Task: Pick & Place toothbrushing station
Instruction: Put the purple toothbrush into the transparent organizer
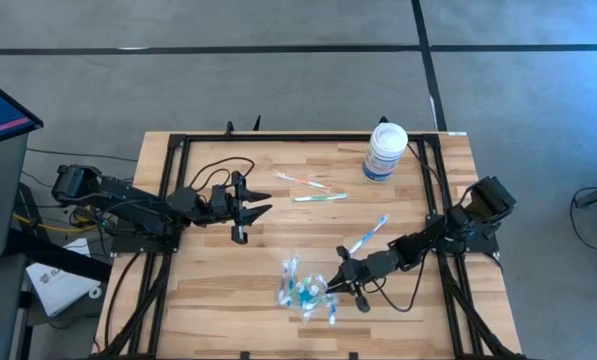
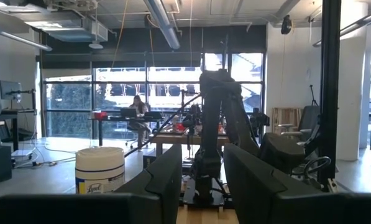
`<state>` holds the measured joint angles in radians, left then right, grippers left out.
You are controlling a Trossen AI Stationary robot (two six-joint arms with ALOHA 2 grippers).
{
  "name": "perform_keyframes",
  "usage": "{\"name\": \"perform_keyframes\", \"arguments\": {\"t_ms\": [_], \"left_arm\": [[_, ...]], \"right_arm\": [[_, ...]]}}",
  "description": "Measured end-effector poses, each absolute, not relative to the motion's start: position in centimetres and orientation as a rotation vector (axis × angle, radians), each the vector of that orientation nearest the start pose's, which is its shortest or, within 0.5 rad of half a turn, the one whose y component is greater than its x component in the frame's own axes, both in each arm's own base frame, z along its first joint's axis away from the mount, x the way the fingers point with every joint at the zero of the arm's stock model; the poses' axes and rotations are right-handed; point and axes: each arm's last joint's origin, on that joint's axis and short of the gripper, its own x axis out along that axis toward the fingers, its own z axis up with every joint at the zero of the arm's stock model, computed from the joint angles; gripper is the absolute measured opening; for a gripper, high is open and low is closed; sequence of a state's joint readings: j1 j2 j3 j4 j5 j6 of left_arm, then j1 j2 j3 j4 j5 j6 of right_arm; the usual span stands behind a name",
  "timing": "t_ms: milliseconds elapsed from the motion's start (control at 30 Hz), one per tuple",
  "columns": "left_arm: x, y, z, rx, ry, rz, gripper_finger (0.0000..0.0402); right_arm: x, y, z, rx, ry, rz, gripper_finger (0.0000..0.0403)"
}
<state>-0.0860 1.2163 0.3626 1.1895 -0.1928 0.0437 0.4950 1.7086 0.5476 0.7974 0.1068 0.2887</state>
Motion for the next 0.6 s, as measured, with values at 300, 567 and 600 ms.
{"name": "perform_keyframes", "arguments": {"t_ms": [300, 567, 600], "left_arm": [[22.51, -1.38, 23.74, -0.003, -0.329, 0.113, 0.0112], [22.51, -1.38, 23.74, -0.003, -0.328, 0.113, 0.0112], [22.51, -1.38, 23.74, -0.003, -0.328, 0.113, 0.0112]], "right_arm": [[26.46, 13.95, 12.99, 0.184, 0.406, 0.34, 0.0041], [26.4, 14.06, 12.99, 0.191, 0.417, 0.385, 0.0055], [26.43, 14.01, 12.98, 0.191, 0.417, 0.383, 0.0055]]}}
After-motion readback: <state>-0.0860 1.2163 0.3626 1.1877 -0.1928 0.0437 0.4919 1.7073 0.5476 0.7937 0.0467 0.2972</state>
